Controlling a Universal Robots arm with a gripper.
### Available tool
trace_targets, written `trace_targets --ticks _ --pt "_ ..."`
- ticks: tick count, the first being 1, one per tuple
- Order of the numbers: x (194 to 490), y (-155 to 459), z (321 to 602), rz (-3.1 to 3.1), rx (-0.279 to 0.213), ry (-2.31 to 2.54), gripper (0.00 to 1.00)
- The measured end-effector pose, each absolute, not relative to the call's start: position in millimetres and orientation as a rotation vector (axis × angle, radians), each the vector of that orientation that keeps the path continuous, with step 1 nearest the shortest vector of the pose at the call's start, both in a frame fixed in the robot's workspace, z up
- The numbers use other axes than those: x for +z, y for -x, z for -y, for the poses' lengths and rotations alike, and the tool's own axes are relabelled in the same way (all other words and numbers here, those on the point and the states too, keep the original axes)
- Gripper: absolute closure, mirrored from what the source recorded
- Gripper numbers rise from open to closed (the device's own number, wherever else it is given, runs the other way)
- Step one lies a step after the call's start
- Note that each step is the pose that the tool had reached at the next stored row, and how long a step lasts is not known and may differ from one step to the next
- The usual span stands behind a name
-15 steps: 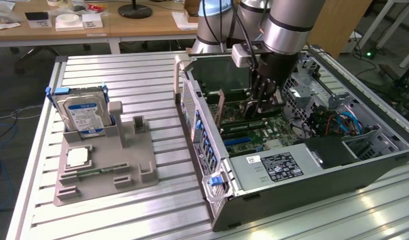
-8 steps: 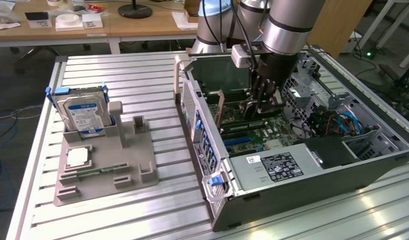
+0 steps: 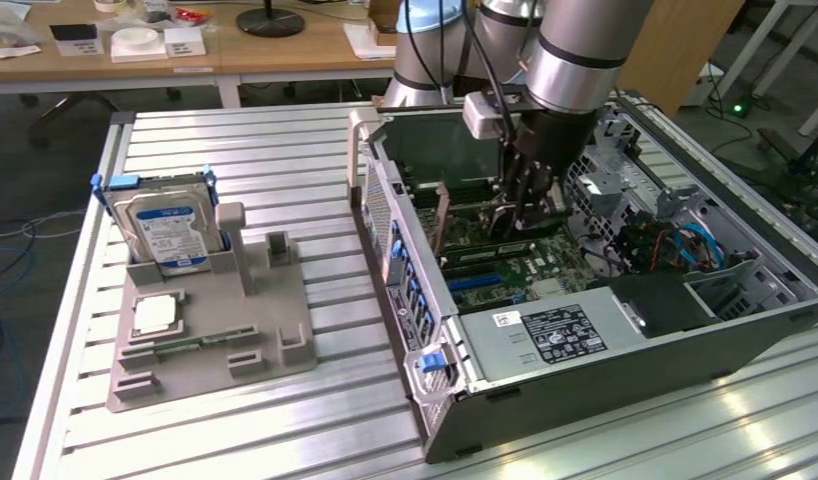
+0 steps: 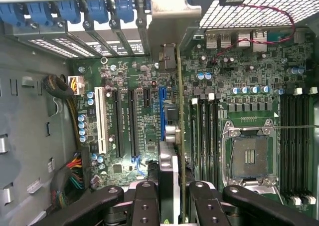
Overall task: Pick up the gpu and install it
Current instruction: 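Insert the gpu into the slot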
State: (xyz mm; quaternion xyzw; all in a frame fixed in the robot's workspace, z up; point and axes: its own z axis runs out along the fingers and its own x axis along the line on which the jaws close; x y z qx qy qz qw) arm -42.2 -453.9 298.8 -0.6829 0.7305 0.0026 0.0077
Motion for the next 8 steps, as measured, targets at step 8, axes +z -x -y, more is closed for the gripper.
trace_targets --ticks 8 --pt "292.9 45.7 453.9 -2.284 0.008 2.135 0.72"
